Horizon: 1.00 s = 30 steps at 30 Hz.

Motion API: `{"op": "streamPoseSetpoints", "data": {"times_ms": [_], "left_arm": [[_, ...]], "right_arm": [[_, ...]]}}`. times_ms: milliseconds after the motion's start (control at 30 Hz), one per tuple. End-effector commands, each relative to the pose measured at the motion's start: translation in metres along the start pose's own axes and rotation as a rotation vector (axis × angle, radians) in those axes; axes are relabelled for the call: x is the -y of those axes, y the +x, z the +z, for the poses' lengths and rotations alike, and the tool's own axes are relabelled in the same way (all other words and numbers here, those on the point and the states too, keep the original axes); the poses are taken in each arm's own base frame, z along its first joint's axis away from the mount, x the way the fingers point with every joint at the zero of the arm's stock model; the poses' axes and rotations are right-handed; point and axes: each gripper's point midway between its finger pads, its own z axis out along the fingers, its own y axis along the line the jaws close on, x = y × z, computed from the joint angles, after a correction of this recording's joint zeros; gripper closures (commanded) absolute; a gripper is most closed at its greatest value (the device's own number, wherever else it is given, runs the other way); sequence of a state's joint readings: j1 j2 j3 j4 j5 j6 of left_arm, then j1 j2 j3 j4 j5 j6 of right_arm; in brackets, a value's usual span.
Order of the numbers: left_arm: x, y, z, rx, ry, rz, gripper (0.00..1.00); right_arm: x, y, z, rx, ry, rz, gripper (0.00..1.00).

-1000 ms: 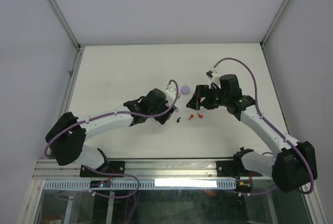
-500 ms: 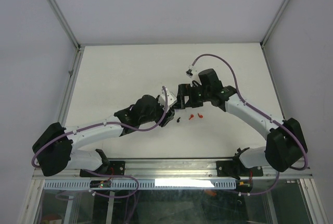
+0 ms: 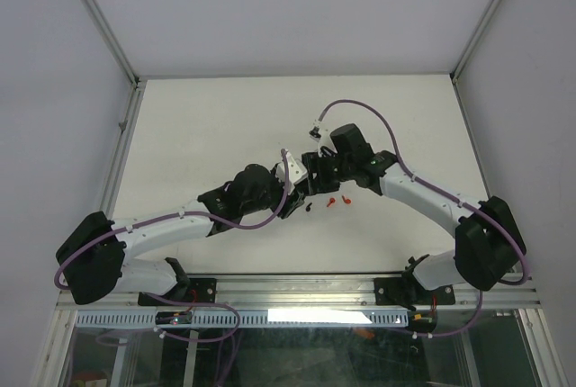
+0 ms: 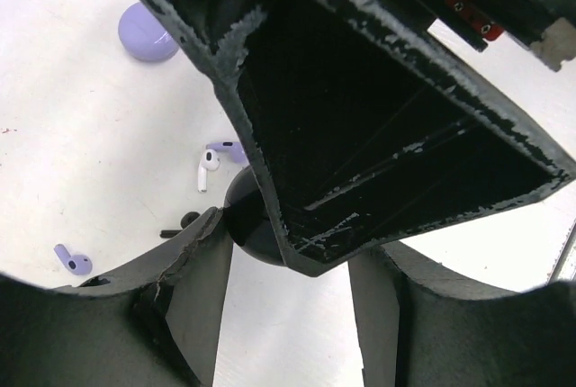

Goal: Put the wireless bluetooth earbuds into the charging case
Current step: Pick up the charging case at the center of the board.

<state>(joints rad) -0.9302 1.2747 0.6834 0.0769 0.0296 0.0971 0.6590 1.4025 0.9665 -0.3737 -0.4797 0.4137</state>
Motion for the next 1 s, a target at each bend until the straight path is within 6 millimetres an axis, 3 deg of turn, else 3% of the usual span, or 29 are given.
{"op": "streamPoseSetpoints", "data": {"times_ms": [0,200,300,467,633,967], "left_arm": [[0.005,-0.035,-0.006,0.124,0.024,0.028,0.61],[0.005,-0.033,-0.007,0.119,0.021,0.010,0.57],[0.006,-0.031,-0.008,0.117,0.019,-0.012,0.48],[0.004,-0.030,-0.017,0.142,0.008,-0.077,0.25],[-0.006,-0.034,-0.039,0.252,0.097,-0.239,0.18],[-0.010,-0.072,-0.090,0.469,0.359,-0.532,0.17]], "right_arm": [[-0.023,-0.014,-0.002,0.037,-0.064,-0.041,0.41],[-0.025,-0.013,-0.002,0.038,-0.073,-0.053,0.66],[-0.024,-0.012,-0.005,0.045,-0.068,-0.068,0.81],[-0.020,-0.014,-0.012,0.069,-0.038,-0.126,0.95],[-0.021,-0.024,-0.026,0.126,-0.050,-0.166,0.98],[-0.055,-0.034,-0.047,0.196,-0.270,-0.197,0.98]]}}
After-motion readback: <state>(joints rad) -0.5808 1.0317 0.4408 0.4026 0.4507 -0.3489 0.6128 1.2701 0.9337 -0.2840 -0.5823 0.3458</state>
